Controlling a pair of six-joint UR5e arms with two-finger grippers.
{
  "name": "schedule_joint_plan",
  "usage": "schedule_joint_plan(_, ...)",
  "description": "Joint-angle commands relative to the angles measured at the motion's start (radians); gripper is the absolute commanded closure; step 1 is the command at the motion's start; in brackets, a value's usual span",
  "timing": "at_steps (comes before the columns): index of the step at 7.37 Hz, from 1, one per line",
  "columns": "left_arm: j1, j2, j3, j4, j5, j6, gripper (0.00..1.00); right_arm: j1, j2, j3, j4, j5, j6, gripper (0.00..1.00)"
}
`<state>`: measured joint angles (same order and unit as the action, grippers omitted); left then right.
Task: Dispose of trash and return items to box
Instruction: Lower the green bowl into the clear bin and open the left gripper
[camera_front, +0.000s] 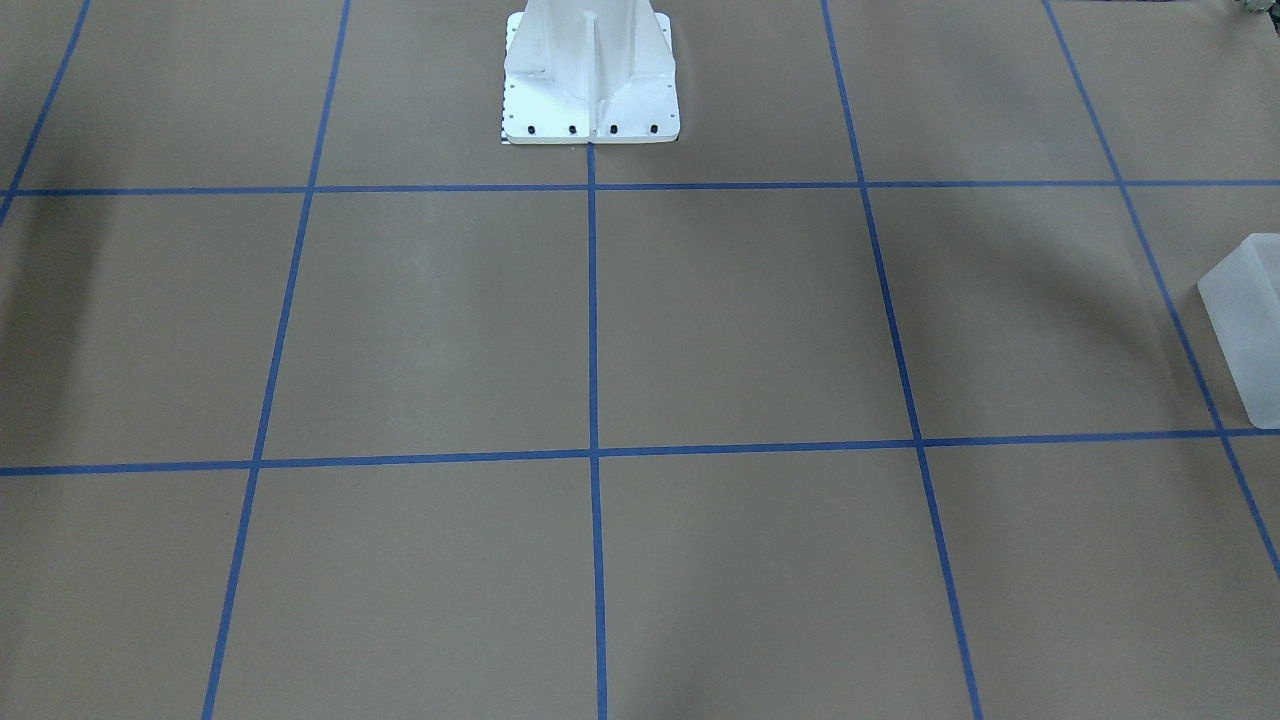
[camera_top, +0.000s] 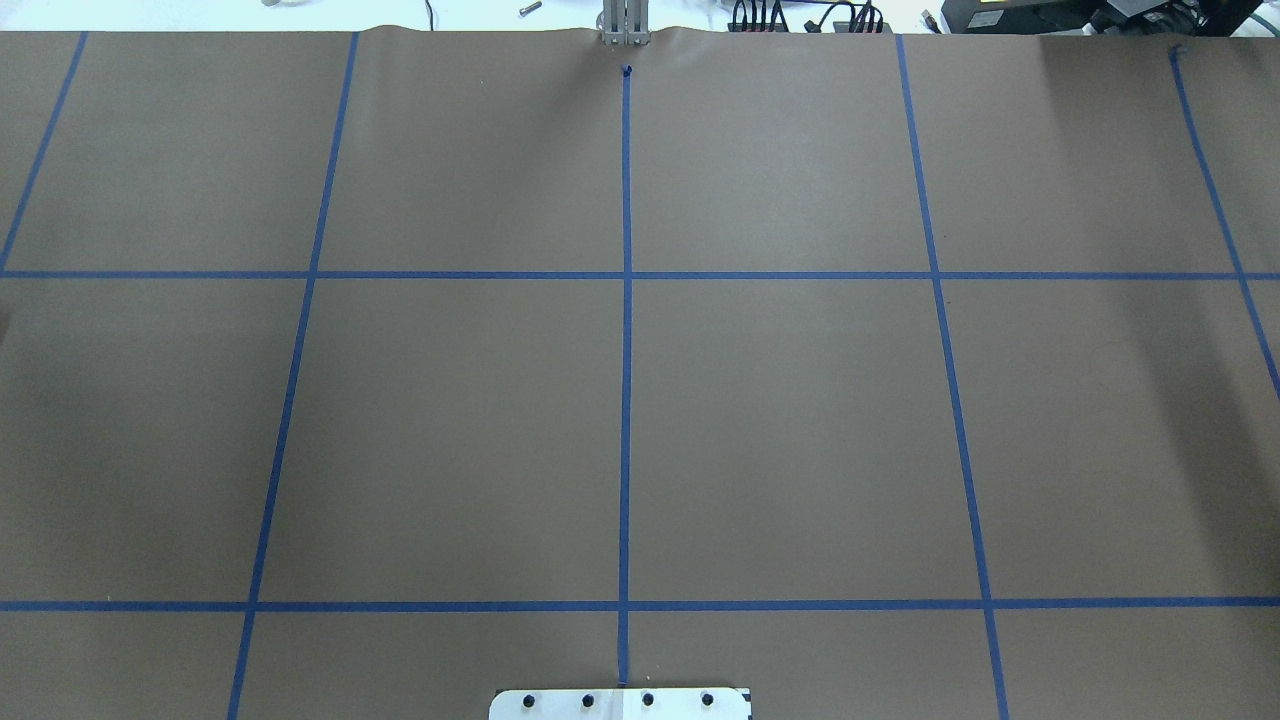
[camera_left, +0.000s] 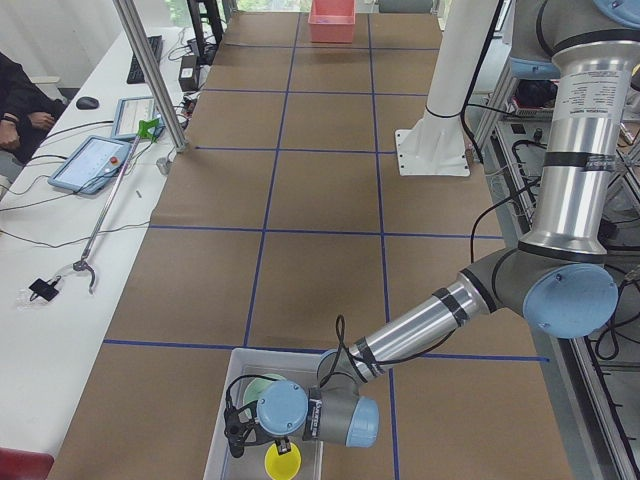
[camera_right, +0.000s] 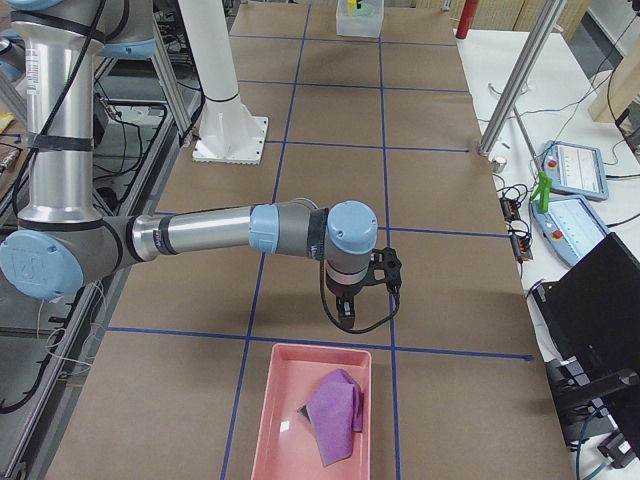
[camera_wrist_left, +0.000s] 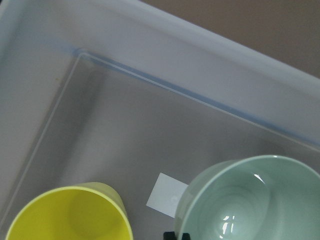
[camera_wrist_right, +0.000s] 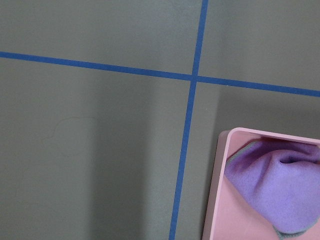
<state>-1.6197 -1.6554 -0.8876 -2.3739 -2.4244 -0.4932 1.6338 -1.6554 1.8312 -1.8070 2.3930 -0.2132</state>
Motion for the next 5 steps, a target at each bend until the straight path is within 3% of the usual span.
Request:
schedule_joint_plan(1, 0.032, -0.001, 0.001, -0.053, 0.001, -0.076, 0.79, -0.002, -0.001, -0.001, 0.000, 0.000, 0.000, 0.00)
schedule_joint_plan(2, 0.034, 0.002, 0.004, -0.080, 0.002, -0.068, 0.02, -0.002, -0.001, 0.000, 0.000, 0.000, 0.000, 0.00)
schedule_joint_plan(5, 0.032, 0.017, -0.020, -0.214, 0.002, -0.056, 0.02, -0.003, -0.001, -0.001, -0.002, 0.000, 0.000, 0.00)
